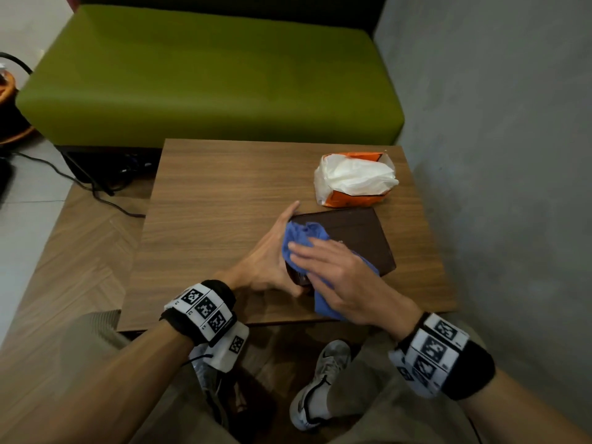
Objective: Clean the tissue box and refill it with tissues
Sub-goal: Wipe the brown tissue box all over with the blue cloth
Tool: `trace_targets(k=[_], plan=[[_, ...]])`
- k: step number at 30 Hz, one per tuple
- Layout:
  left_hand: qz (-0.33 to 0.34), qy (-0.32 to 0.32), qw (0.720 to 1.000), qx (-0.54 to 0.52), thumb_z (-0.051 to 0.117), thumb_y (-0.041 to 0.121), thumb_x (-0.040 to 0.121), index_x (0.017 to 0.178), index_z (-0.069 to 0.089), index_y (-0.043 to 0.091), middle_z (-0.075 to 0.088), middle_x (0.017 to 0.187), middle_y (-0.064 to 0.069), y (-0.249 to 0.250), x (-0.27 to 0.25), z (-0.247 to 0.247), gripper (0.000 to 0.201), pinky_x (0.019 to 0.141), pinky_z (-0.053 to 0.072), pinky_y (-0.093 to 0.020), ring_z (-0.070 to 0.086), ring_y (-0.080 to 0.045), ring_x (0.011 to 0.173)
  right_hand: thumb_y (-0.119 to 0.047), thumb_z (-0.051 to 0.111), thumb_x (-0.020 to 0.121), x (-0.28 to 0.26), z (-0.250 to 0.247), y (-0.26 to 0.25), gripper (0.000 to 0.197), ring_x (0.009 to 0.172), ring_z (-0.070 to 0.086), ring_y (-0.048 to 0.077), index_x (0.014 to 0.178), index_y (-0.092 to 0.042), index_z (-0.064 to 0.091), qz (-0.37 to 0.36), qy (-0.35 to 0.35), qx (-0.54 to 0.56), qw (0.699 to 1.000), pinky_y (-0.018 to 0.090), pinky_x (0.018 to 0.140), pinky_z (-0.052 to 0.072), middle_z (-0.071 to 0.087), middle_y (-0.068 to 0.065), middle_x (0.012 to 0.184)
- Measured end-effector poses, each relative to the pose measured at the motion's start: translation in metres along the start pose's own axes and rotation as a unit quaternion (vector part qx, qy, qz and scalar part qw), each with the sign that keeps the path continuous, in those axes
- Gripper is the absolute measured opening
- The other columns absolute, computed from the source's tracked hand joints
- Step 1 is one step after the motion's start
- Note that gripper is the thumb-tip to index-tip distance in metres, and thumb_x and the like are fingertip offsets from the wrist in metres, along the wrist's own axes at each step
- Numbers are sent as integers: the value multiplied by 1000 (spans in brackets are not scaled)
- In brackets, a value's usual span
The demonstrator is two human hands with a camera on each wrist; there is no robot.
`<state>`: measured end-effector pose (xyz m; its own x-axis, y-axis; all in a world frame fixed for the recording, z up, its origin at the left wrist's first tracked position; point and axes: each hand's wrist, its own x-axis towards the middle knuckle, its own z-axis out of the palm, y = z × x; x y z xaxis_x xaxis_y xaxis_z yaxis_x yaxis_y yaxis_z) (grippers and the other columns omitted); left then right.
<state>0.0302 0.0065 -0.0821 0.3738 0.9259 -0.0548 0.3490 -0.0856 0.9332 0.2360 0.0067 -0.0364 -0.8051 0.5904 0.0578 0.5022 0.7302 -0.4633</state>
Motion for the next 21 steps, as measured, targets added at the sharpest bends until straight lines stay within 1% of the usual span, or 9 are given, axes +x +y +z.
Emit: trace_targets(k=[2, 3, 5, 8, 10, 12, 14, 18, 21], plan=[[-15, -6, 1000, -11, 87, 37, 42, 153, -1, 19, 34, 149, -1, -2, 1, 1, 143, 117, 29, -31, 39, -13, 138, -22, 43, 97, -4, 2, 1, 42, 141, 37, 18, 137, -15, 55, -24, 0, -5, 1000, 36, 118, 26, 49, 0, 147], [-19, -9, 1000, -9, 87, 37, 41, 152, 1, 15, 40, 143, -2, -3, 1, 1, 142, 115, 32, -31, 43, -14, 134, -20, 44, 97, 0, 4, -3, 41, 138, 40, 21, 135, -13, 57, -31, 7, -15, 999, 39, 116, 30, 52, 2, 144], [-15, -12, 1000, 5, 85, 40, 39, 150, 5, 10, 42, 136, -1, -6, 0, 0, 140, 113, 33, -25, 46, -16, 130, -18, 45, 96, 13, 10, -13, 41, 136, 41, 23, 135, -11, 56, -40, 5, -38, 998, 39, 115, 30, 53, 5, 142], [-13, -17, 1000, 10, 83, 40, 39, 148, 5, 11, 44, 131, 5, -2, -3, -6, 137, 111, 31, -15, 46, -5, 123, -14, 47, 97, 19, 10, -11, 42, 136, 43, 20, 138, -11, 53, -48, -5, -38, 998, 36, 115, 31, 52, 5, 143], [-7, -6, 1000, 17, 83, 40, 39, 148, 12, 9, 41, 137, 1, -1, -1, -8, 135, 116, 29, -24, 42, -5, 128, -17, 44, 97, 12, 0, 6, 43, 135, 43, 17, 139, -12, 52, -8, 13, -24, 1000, 38, 113, 35, 52, 5, 144], [-6, -4, 1000, 17, 86, 39, 39, 147, 14, 12, 38, 142, -5, -4, 1, -9, 133, 117, 32, -37, 40, -15, 134, -20, 40, 99, 5, -15, 27, 44, 137, 39, 12, 142, -13, 47, 65, 38, -27, 997, 40, 114, 34, 48, 4, 147], [-13, -11, 1000, 20, 88, 37, 40, 147, 12, 18, 37, 142, -5, -3, 6, -11, 133, 116, 33, -41, 40, -17, 135, -18, 40, 99, 1, -25, 44, 45, 139, 38, 15, 143, -10, 46, 119, 66, -37, 990, 42, 114, 34, 47, 6, 148], [2, -9, 999, 43, 86, 38, 38, 146, 12, 9, 36, 143, -9, 1, 14, -10, 134, 116, 33, -42, 39, -20, 136, -17, 40, 94, 21, -10, 28, 50, 139, 40, 28, 141, -1, 46, 125, 77, -97, 984, 49, 113, 34, 46, 15, 148], [18, -5, 1000, 21, 88, 42, 40, 146, 13, 16, 30, 148, -10, 4, 12, -10, 132, 119, 28, -32, 33, -19, 140, -20, 40, 98, 41, 12, -4, 52, 145, 29, 28, 147, -3, 38, 103, 50, -102, 988, 42, 119, 23, 34, 14, 156]])
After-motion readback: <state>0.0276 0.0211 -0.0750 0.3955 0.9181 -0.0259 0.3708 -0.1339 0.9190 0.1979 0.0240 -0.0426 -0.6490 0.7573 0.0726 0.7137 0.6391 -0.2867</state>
